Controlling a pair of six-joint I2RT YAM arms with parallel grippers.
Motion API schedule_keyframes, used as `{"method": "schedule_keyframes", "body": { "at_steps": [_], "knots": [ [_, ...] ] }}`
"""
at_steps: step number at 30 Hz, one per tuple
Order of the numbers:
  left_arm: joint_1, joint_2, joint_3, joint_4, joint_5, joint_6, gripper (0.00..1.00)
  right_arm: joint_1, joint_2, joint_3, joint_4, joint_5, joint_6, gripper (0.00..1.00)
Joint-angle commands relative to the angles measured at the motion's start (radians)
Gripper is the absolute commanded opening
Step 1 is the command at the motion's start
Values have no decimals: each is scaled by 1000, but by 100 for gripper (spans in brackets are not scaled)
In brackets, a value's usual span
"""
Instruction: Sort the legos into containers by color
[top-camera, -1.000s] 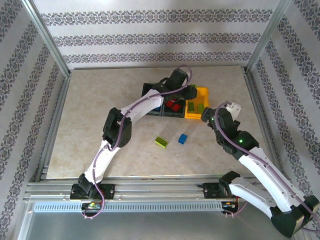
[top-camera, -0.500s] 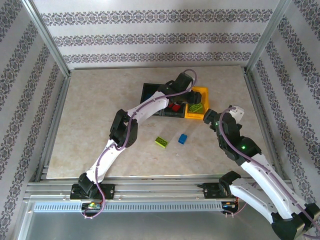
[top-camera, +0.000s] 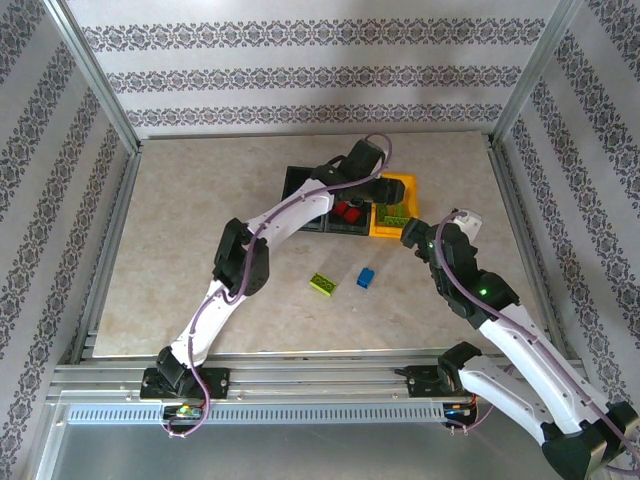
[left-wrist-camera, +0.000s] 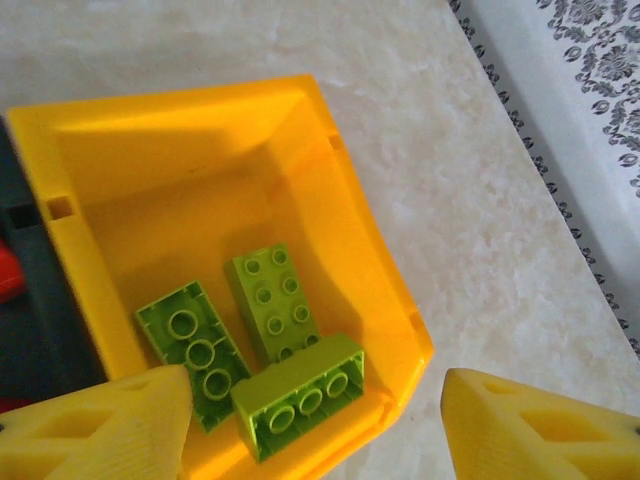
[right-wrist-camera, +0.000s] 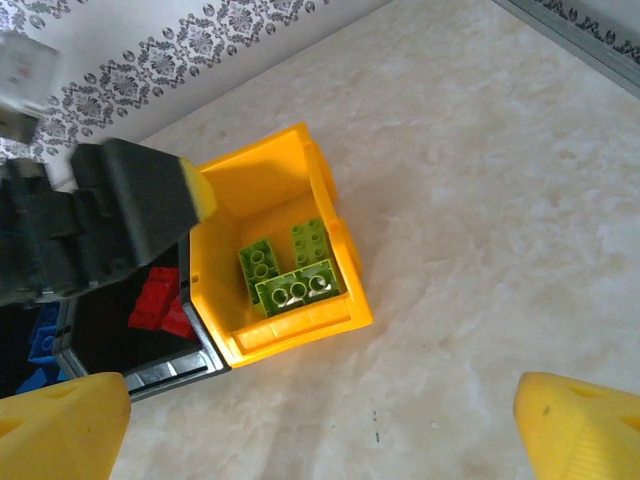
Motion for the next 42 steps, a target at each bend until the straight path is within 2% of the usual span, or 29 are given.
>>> {"method": "schedule_keyframes", "body": {
  "at_steps": [1, 6, 10, 14, 19, 23, 31, 36, 42],
  "knots": [
    [-3, -183, -112, 32, -84, 20, 69, -8, 15, -6, 29, -26, -14, 98],
    [26, -423, -499, 239, -188, -44, 73, -4, 64, 4, 67, -87, -45, 98],
    [89, -598, -775, 397, -224, -134, 85, 26, 139, 36, 85, -120, -77, 98],
    [165, -729, -982, 464, -236, -204, 99, 82, 229, 78, 98, -124, -110, 98],
    [281, -878, -1209, 491, -259, -274, 100, 153, 364, 147, 100, -154, -133, 98],
    [376, -985, -1367, 512, -264, -316, 100, 189, 485, 207, 92, -245, -157, 98],
    [485, -1129, -1522, 479, -264, -307, 100, 247, 665, 304, 15, -367, -208, 98],
    [516, -1166, -1565, 433, -276, -291, 100, 266, 754, 350, -55, -438, -246, 98],
    [536, -1186, -1590, 397, -272, -276, 100, 318, 854, 420, -131, -452, -296, 95]
  ]
}}
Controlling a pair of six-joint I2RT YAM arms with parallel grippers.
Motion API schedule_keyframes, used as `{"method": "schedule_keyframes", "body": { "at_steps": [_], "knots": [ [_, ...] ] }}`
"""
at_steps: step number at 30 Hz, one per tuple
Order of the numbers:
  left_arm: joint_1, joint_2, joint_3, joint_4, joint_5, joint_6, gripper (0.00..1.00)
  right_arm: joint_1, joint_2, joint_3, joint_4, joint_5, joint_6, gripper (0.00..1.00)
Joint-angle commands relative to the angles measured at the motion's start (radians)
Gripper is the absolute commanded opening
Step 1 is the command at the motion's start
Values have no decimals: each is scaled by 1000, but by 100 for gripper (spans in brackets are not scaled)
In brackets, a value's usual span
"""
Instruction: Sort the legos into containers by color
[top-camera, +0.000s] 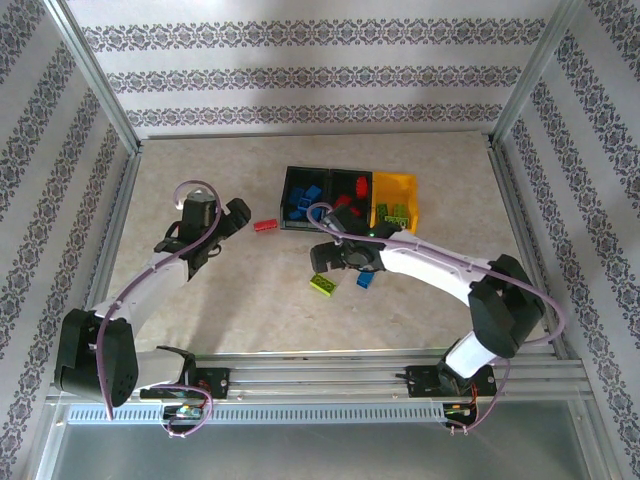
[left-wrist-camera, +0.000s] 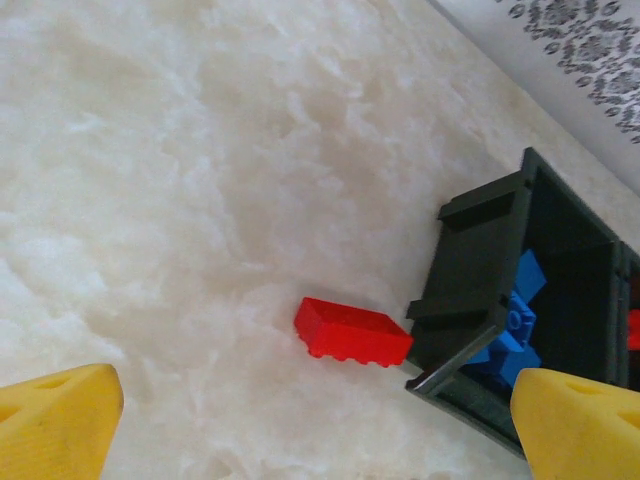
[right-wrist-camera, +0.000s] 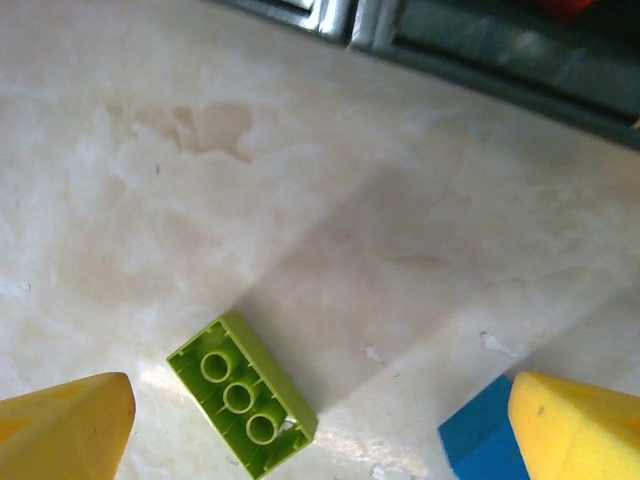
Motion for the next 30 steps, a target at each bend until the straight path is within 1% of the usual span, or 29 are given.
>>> {"method": "schedule_keyframes", "body": {
  "at_steps": [1, 7, 11, 19, 30],
  "knots": [
    [16, -27, -12, -59, -9, 22, 100, 33, 53, 60, -84, -30, -54, 93],
    [23, -32, -12, -93, -6, 38, 100, 64, 148, 128, -140, -64, -97, 82],
    [29, -38, -12, -101, -10, 42, 100, 73, 193, 151, -162, -55, -112, 81],
    [36, -33, -12, -100, -12, 42, 100, 83, 256, 191, -196, -42, -136, 75],
    [41, -22, -17, -99, -4, 37, 100, 101, 316, 221, -223, -14, -155, 72]
  ]
}}
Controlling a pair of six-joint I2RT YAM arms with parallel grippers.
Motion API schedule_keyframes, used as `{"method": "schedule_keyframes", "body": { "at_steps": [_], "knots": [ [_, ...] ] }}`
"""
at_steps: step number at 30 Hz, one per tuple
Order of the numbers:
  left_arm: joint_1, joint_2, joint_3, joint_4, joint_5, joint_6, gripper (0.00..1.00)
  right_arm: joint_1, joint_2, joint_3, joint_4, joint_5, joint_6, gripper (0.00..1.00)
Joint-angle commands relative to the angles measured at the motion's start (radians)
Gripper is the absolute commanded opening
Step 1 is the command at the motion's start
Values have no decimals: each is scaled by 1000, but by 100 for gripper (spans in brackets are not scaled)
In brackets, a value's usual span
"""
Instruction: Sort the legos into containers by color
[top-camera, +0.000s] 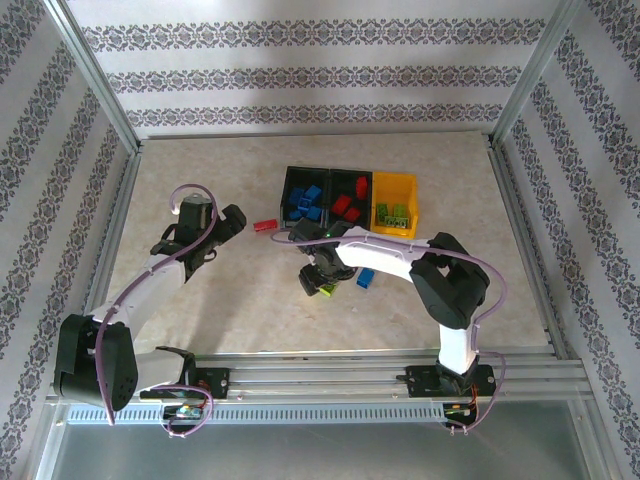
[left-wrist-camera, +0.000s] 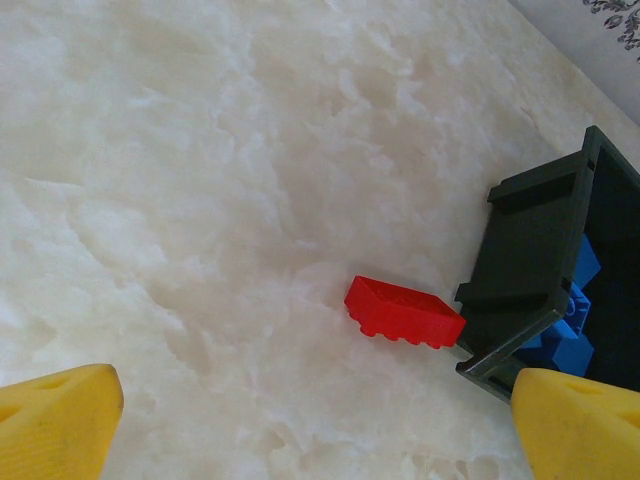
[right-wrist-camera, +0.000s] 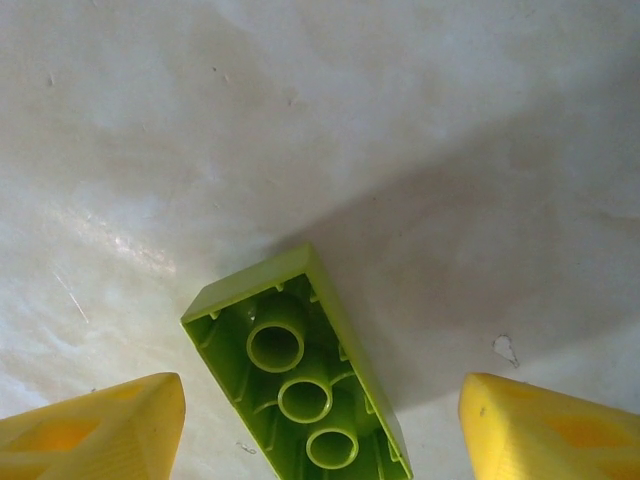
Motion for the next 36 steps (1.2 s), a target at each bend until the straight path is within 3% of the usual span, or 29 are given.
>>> {"method": "schedule_keyframes", "body": {
  "at_steps": [1, 11, 21, 36],
  "knots": [
    [16, -1, -7, -27, -3, 14, 100, 13, 24, 30, -34, 31, -15, 72],
    [21, 2, -12, -24, 2, 11, 100, 27, 87, 42, -38, 54, -24, 65],
    [24, 5, -13, -22, 6, 10, 100, 34, 103, 44, -40, 73, -22, 40],
    [27, -12, -15, -37, -3, 19, 100, 19, -77, 72, -57, 178, -5, 36]
  ]
}}
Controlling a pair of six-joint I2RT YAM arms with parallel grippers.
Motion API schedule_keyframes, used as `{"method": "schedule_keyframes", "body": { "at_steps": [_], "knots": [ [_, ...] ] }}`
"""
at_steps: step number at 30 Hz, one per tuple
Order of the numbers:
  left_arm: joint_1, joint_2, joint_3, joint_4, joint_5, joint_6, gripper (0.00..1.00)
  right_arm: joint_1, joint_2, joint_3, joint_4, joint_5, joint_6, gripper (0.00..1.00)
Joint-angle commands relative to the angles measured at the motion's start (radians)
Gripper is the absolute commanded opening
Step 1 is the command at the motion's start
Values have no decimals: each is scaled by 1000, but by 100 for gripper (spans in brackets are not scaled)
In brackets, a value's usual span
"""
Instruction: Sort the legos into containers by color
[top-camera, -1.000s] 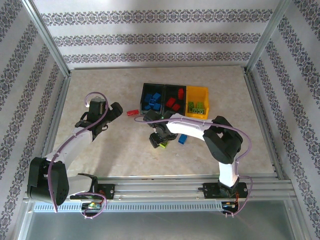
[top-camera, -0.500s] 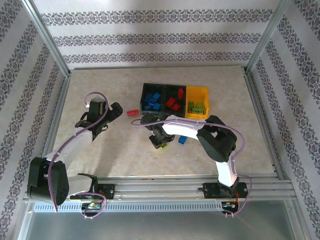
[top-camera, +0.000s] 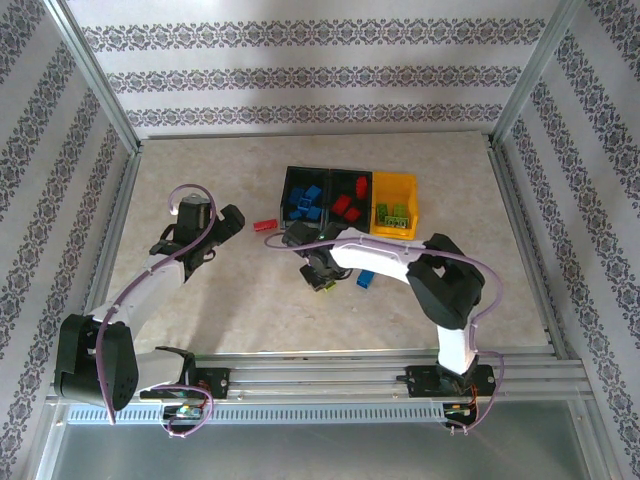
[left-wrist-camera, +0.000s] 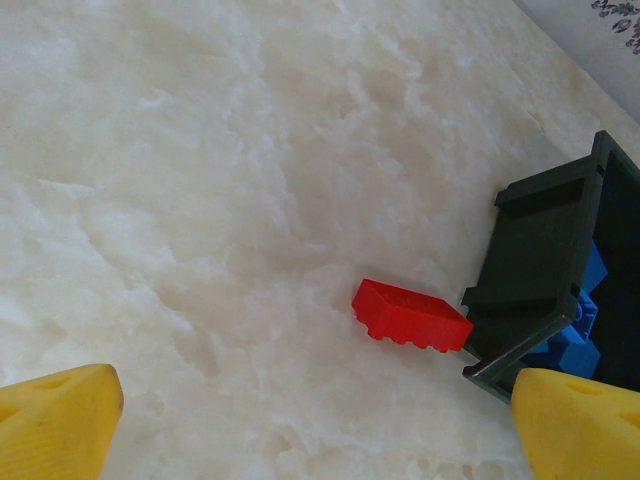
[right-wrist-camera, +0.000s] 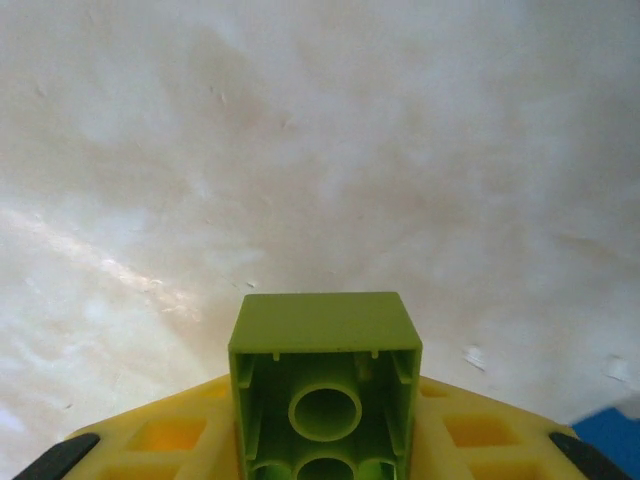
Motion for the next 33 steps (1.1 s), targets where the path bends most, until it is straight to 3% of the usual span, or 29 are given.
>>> {"method": "schedule_keyframes", "body": {
  "at_steps": [1, 9, 16, 21, 33],
  "knots": [
    [16, -14, -12, -39, -6, 20, 100, -20, -91, 35, -29, 84, 17, 36],
    [18, -20, -14, -41, -6, 21, 100, -147, -208, 59, -10, 127, 31, 36],
    [21, -22, -16, -42, -8, 25, 100, -330, -242, 62, 36, 121, 39, 37],
    [24, -22, -13, -46, -7, 29, 100, -439, -203, 84, 73, 97, 22, 37],
    [29, -26, -13, -53, 0, 31, 100, -542, -14, 220, 80, 204, -89, 36]
  ]
}}
